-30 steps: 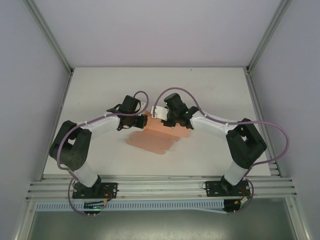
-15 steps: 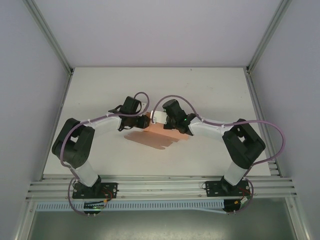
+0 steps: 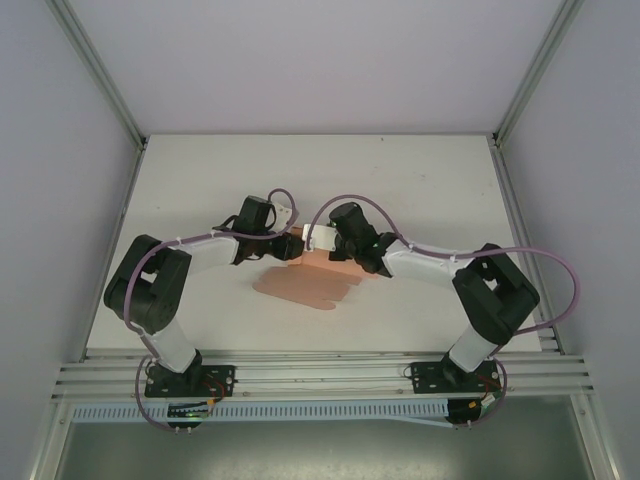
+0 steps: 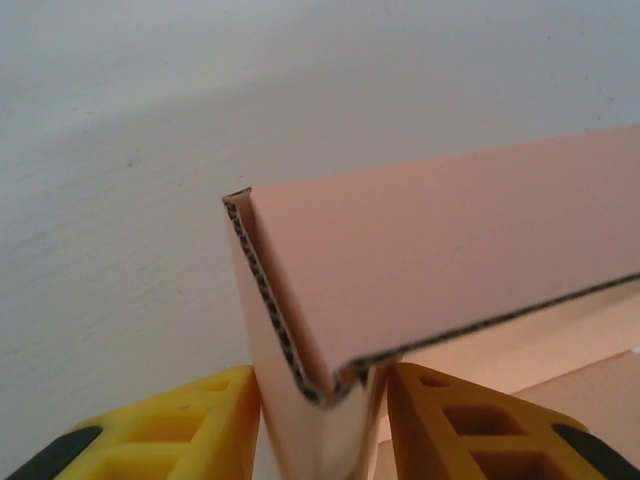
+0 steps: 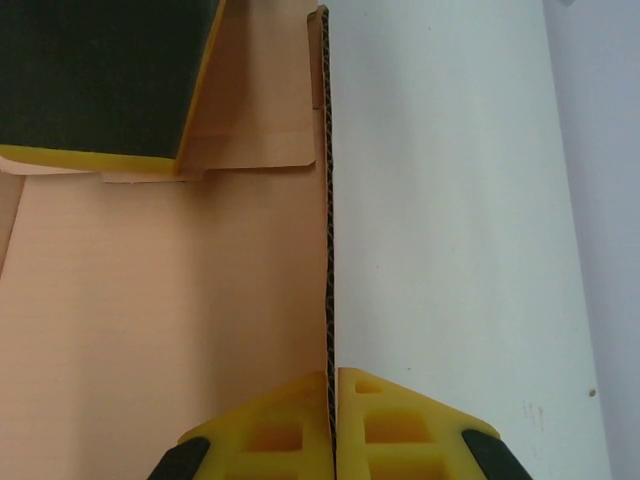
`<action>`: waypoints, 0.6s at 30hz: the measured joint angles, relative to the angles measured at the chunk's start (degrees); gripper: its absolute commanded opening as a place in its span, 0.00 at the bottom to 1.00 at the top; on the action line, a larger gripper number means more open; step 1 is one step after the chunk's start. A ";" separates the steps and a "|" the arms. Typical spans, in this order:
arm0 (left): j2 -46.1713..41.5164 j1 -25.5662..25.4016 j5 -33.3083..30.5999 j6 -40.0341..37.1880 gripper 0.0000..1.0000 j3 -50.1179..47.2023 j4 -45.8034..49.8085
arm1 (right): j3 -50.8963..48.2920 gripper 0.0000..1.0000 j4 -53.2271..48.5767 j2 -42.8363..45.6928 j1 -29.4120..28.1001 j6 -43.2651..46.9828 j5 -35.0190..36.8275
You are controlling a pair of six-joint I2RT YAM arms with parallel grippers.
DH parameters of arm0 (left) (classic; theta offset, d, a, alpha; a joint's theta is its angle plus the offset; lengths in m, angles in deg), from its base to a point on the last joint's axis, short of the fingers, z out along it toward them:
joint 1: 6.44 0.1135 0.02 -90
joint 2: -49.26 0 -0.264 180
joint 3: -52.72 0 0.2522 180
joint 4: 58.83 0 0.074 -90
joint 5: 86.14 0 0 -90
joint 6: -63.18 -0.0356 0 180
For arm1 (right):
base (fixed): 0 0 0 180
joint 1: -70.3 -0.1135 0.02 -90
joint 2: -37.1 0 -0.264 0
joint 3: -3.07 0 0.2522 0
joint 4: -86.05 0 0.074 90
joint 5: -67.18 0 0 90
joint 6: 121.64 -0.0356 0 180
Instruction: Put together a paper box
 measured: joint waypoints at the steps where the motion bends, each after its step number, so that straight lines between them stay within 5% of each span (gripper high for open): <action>1: 0.00 0.09 -0.04 -0.44 0.34 -0.02 -0.04 | 0.00 0.00 0.07 0.20 -0.13 0.26 0.00; 8: 0.02 0.48 0.55 -2.23 0.38 -0.48 -1.07 | -0.70 0.00 0.96 1.92 -1.66 1.44 0.04; 18: -0.83 2.23 4.07 -2.12 0.22 -3.34 -4.42 | -0.85 0.00 0.85 2.60 -2.14 2.60 0.24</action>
